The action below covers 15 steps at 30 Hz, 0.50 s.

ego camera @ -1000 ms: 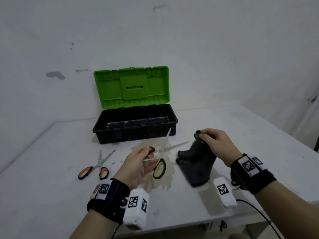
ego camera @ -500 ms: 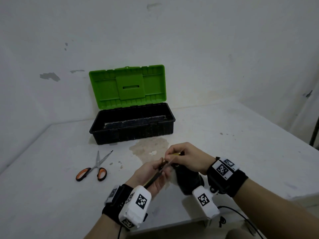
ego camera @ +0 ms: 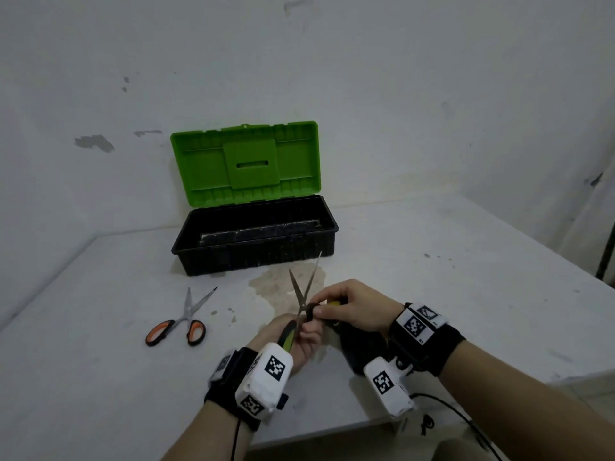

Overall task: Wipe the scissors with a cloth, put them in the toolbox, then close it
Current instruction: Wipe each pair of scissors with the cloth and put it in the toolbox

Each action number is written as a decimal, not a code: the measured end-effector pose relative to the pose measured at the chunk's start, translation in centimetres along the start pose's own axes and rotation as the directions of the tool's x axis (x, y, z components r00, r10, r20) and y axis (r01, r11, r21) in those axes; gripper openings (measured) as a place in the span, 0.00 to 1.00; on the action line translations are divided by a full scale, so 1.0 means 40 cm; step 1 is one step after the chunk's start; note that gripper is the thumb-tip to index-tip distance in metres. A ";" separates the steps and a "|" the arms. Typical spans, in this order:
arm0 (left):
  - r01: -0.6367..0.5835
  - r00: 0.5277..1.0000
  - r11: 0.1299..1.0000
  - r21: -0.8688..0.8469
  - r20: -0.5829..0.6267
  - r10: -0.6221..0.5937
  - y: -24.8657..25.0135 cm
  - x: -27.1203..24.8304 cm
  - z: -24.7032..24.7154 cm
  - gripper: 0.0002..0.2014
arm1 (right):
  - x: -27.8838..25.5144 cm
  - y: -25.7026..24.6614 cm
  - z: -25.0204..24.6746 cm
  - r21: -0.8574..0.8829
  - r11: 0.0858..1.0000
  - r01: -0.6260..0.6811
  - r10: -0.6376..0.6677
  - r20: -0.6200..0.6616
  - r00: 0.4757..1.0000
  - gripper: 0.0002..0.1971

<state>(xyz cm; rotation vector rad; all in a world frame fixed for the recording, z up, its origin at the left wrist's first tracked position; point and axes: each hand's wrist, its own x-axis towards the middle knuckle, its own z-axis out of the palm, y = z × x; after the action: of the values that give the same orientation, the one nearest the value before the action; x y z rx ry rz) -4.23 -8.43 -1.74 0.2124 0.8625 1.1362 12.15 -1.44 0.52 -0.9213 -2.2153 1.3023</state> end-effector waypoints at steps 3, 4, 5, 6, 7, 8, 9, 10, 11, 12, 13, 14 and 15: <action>0.055 0.980 0.990 0.127 0.185 -0.078 0.014 0.000 -0.003 0.23 | 0.006 -0.007 -0.008 -0.083 0.996 0.016 -0.016 0.002 1.000 0.07; 0.028 0.983 0.981 0.193 0.172 -0.062 0.023 -0.005 0.001 0.26 | 0.007 -0.009 -0.012 -0.075 0.997 0.019 -0.019 -0.002 1.000 0.08; 0.005 0.986 0.976 0.217 0.164 -0.042 0.034 -0.008 -0.010 0.26 | 0.007 -0.009 -0.017 -0.078 0.997 0.018 -0.019 -0.016 1.000 0.08; 0.001 0.988 0.976 0.218 0.150 -0.035 0.048 -0.013 -0.021 0.30 | 0.009 -0.004 -0.024 -0.098 0.995 0.007 -0.011 -0.040 0.999 0.10; -0.022 0.993 0.972 0.234 0.122 -0.007 0.065 -0.029 -0.028 0.31 | 0.010 0.000 -0.031 -0.131 0.991 -0.011 0.001 -0.071 0.997 0.11; -0.028 0.995 0.976 0.216 0.101 0.006 0.080 -0.043 -0.031 0.34 | 0.011 0.007 -0.035 -0.162 0.986 -0.040 0.023 -0.107 0.994 0.12; -0.068 0.995 0.965 0.252 0.082 0.049 0.096 -0.049 -0.032 0.36 | 0.011 0.011 -0.037 -0.189 0.980 -0.069 0.042 -0.143 0.989 0.14; -0.131 0.991 0.945 0.298 0.057 0.120 0.106 -0.049 -0.034 0.35 | 0.011 0.014 -0.037 -0.215 0.972 -0.092 0.054 -0.174 0.983 0.14; -0.202 0.979 0.907 0.369 0.046 0.199 0.107 -0.057 -0.028 0.31 | 0.010 0.016 -0.035 -0.240 0.965 -0.106 0.060 -0.191 0.980 0.15; -0.249 0.965 0.861 0.444 0.038 0.259 0.104 -0.058 -0.027 0.25 | 0.009 0.014 -0.033 -0.264 0.958 -0.115 0.065 -0.191 0.979 0.14; -0.273 0.955 0.823 0.498 0.040 0.293 0.100 -0.063 -0.025 0.20 | 0.008 0.012 -0.031 -0.283 0.952 -0.116 0.068 -0.173 0.982 0.14; -0.283 0.951 0.794 0.538 0.052 0.304 0.096 -0.061 -0.030 0.19 | 0.006 0.010 -0.031 -0.294 0.949 -0.113 0.073 -0.145 0.987 0.13; -0.283 0.952 0.779 0.560 0.063 0.300 0.095 -0.065 -0.029 0.19 | 0.003 0.007 -0.036 -0.298 0.948 -0.110 0.080 -0.110 0.991 0.12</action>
<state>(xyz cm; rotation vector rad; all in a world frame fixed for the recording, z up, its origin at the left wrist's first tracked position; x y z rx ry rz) -8.10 -9.29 0.86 0.8517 1.2123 1.1428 13.06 -0.38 0.99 -1.1895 -2.3597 0.9468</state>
